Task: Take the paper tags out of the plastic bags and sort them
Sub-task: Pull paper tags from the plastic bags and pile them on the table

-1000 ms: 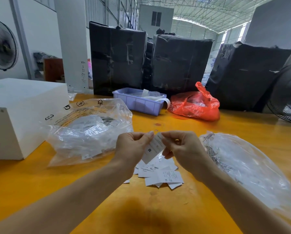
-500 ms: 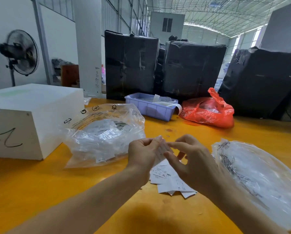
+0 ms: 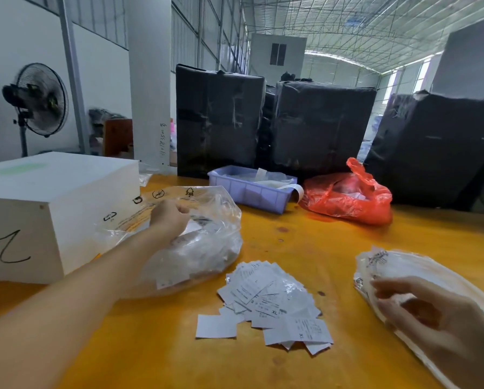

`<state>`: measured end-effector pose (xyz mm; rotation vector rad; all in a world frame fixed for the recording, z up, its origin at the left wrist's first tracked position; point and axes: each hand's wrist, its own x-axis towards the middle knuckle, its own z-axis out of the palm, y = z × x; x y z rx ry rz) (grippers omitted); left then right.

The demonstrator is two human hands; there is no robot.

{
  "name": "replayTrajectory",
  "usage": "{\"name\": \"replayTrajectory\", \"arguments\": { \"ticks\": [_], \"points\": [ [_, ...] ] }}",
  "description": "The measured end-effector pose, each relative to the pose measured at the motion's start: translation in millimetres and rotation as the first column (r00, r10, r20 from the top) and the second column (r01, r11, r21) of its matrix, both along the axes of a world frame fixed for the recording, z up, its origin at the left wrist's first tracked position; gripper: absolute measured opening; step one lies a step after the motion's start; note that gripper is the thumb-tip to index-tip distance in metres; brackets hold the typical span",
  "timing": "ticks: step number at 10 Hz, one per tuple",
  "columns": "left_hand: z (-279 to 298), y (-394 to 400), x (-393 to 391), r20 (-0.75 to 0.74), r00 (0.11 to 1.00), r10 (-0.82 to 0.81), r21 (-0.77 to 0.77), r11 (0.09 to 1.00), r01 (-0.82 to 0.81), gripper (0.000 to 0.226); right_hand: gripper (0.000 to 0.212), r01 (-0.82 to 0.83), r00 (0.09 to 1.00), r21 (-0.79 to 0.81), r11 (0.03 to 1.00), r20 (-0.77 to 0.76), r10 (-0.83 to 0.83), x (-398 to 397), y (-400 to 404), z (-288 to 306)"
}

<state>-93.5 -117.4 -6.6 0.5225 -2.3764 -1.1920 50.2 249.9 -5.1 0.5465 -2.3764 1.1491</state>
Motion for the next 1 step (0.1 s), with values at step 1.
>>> {"name": "replayTrajectory", "arguments": {
  "ticks": [1],
  "points": [
    [-5.0,3.6,-10.3,0.024,1.000,0.004,-0.161,0.987,-0.001,0.025,0.027,0.050,0.999,0.003,0.999,-0.008,-0.050,12.3,24.5,-3.8]
  ]
}}
